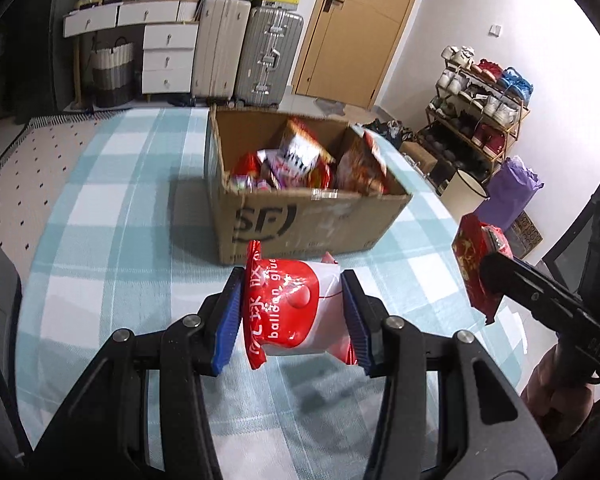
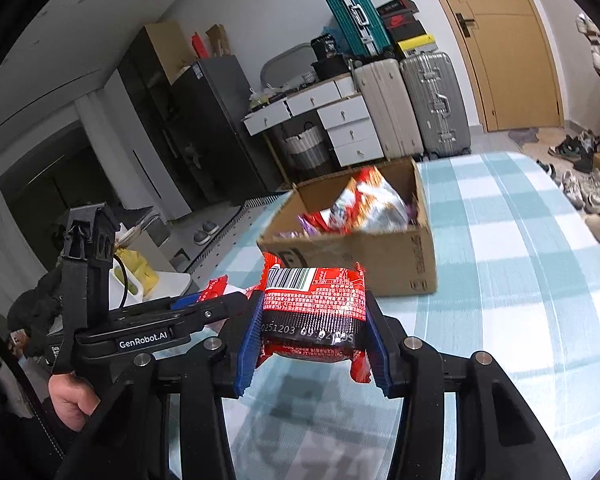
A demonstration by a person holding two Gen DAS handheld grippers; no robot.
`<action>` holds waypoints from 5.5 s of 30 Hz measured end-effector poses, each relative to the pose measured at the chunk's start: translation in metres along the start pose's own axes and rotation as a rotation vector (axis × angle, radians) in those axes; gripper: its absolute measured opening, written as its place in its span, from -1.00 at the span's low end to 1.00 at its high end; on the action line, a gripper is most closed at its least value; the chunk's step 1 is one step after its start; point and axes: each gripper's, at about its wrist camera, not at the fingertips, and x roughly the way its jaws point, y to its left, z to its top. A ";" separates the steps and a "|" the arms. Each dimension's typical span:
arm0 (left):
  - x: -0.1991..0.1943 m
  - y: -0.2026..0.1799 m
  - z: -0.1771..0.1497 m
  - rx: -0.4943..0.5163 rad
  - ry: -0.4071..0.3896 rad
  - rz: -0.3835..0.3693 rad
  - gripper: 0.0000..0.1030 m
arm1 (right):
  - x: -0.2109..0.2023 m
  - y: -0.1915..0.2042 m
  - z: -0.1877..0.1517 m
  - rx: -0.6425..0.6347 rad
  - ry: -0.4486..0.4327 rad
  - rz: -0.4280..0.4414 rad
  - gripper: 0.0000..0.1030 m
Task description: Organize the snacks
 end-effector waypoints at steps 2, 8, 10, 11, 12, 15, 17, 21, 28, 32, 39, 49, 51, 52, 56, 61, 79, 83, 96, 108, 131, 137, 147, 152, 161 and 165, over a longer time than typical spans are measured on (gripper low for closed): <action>-0.004 -0.002 0.008 0.012 -0.012 0.000 -0.14 | -0.001 0.003 0.007 -0.009 -0.008 0.004 -0.10; -0.010 -0.008 0.033 0.045 -0.034 0.000 -0.14 | -0.002 0.010 0.033 -0.038 -0.033 0.014 -0.10; -0.011 -0.011 0.040 0.058 -0.042 0.005 -0.14 | -0.002 0.011 0.042 -0.044 -0.041 0.016 -0.10; -0.012 -0.012 0.044 0.063 -0.048 0.005 -0.14 | -0.003 0.011 0.045 -0.046 -0.044 0.016 -0.10; -0.012 -0.012 0.049 0.068 -0.051 0.006 -0.14 | -0.002 0.011 0.050 -0.048 -0.046 0.016 -0.10; -0.010 -0.014 0.060 0.079 -0.058 0.012 -0.14 | 0.001 0.011 0.062 -0.057 -0.053 0.016 -0.10; -0.009 -0.015 0.066 0.083 -0.063 0.012 -0.14 | 0.003 0.012 0.070 -0.063 -0.058 0.016 -0.10; -0.006 -0.016 0.077 0.081 -0.062 0.011 -0.14 | 0.006 0.015 0.085 -0.077 -0.067 0.019 -0.10; 0.002 -0.016 0.092 0.084 -0.054 0.014 -0.14 | 0.017 0.015 0.104 -0.097 -0.065 0.019 -0.10; 0.013 -0.016 0.108 0.091 -0.049 0.018 -0.14 | 0.025 0.011 0.116 -0.095 -0.063 0.021 -0.10; 0.035 -0.018 0.126 0.101 -0.032 0.023 -0.14 | 0.041 0.001 0.135 -0.090 -0.053 0.020 -0.10; 0.078 -0.017 0.143 0.112 0.005 0.021 -0.14 | 0.076 -0.019 0.152 -0.087 -0.022 0.014 -0.10; 0.085 -0.016 0.145 0.111 0.011 0.019 -0.14 | 0.083 -0.024 0.154 -0.079 -0.014 0.013 -0.10; 0.088 -0.016 0.145 0.111 0.015 0.017 -0.14 | 0.087 -0.026 0.154 -0.077 -0.008 0.014 -0.10; 0.102 -0.014 0.147 0.108 0.026 0.011 -0.14 | 0.100 -0.032 0.155 -0.083 0.012 0.010 -0.10; 0.116 -0.011 0.148 0.113 0.041 0.004 -0.14 | 0.115 -0.039 0.155 -0.086 0.028 0.005 -0.10; 0.131 0.001 0.145 0.103 0.049 0.017 0.28 | 0.133 -0.056 0.152 -0.070 0.029 -0.022 0.29; 0.127 0.002 0.145 0.100 0.042 0.026 0.34 | 0.128 -0.059 0.152 -0.058 0.023 -0.025 0.29; 0.101 -0.004 0.145 0.103 -0.001 0.072 0.50 | 0.115 -0.054 0.154 -0.070 0.001 -0.036 0.29; 0.075 -0.010 0.142 0.107 -0.035 0.102 0.63 | 0.098 -0.045 0.150 -0.084 -0.019 -0.039 0.41; 0.005 -0.020 0.127 0.133 -0.161 0.192 0.98 | 0.044 -0.018 0.137 -0.113 -0.108 -0.050 0.81; -0.013 -0.022 0.121 0.131 -0.185 0.199 0.98 | 0.030 -0.014 0.132 -0.114 -0.127 -0.061 0.91; -0.038 -0.017 0.103 0.089 -0.213 0.203 0.98 | 0.009 -0.009 0.116 -0.118 -0.140 -0.081 0.95; -0.046 -0.017 0.087 0.094 -0.238 0.211 0.98 | -0.001 -0.010 0.101 -0.122 -0.147 -0.099 0.96; -0.059 -0.018 0.060 0.094 -0.281 0.218 0.98 | -0.013 -0.009 0.074 -0.136 -0.159 -0.134 0.97; -0.067 -0.016 0.048 0.091 -0.301 0.225 0.98 | -0.021 -0.004 0.062 -0.154 -0.171 -0.146 0.97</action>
